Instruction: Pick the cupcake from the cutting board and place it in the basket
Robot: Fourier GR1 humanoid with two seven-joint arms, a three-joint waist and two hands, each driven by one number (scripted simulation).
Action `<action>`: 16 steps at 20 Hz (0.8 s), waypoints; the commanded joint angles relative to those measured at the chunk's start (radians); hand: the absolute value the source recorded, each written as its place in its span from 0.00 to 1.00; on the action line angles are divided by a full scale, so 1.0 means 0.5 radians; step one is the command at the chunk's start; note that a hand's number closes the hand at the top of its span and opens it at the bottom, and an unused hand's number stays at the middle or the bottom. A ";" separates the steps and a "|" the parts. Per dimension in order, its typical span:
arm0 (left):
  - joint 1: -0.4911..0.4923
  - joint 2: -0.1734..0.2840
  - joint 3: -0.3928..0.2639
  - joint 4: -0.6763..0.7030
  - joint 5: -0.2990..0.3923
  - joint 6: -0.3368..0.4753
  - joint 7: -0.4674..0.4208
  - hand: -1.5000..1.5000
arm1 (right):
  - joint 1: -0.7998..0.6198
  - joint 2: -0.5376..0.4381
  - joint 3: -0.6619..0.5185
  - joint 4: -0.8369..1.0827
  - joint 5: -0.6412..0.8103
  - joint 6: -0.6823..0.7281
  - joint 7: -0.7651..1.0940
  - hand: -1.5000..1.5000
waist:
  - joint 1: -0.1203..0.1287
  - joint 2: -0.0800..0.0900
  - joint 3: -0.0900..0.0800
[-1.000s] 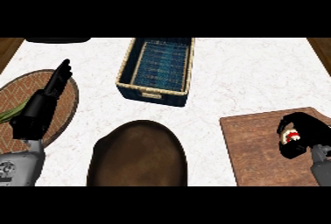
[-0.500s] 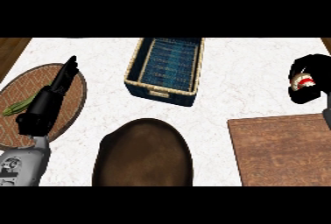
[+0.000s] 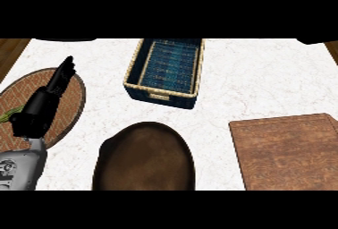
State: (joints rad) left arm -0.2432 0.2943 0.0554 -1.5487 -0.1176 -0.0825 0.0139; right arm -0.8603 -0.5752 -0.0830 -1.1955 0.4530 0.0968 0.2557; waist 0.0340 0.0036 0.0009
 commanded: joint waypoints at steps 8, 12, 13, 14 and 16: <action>-0.011 0.024 0.045 0.092 0.018 -0.057 -0.053 0.50 | -0.920 0.262 0.005 0.191 -0.232 0.258 0.293 1.00 | -0.026 -0.004 -0.005; 0.089 -0.017 0.004 -0.030 -0.011 -0.036 -0.093 0.50 | -1.218 0.230 -0.030 0.593 -0.224 0.359 0.258 1.00 | 0.008 0.005 -0.005; -0.031 -0.018 0.026 0.010 0.009 -0.032 0.021 0.50 | -1.230 0.362 0.057 0.553 -0.173 0.302 0.329 1.00 | -0.012 0.002 -0.005; 0.000 -0.019 0.032 0.110 -0.043 -0.001 -0.130 0.50 | -1.350 0.344 0.009 0.669 -0.197 0.329 0.353 1.00 | -0.008 0.008 -0.006; 0.013 -0.050 -0.017 0.024 -0.058 0.003 -0.022 0.50 | -1.461 0.370 -0.005 0.803 -0.187 0.332 0.369 1.00 | 0.002 0.007 -0.005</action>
State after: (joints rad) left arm -0.2382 0.2849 0.0625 -1.5334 -0.1327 -0.0876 -0.0074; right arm -1.4710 -0.4251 -0.0853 -0.9152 0.3533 0.2514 0.4144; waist 0.0291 0.0045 -0.0018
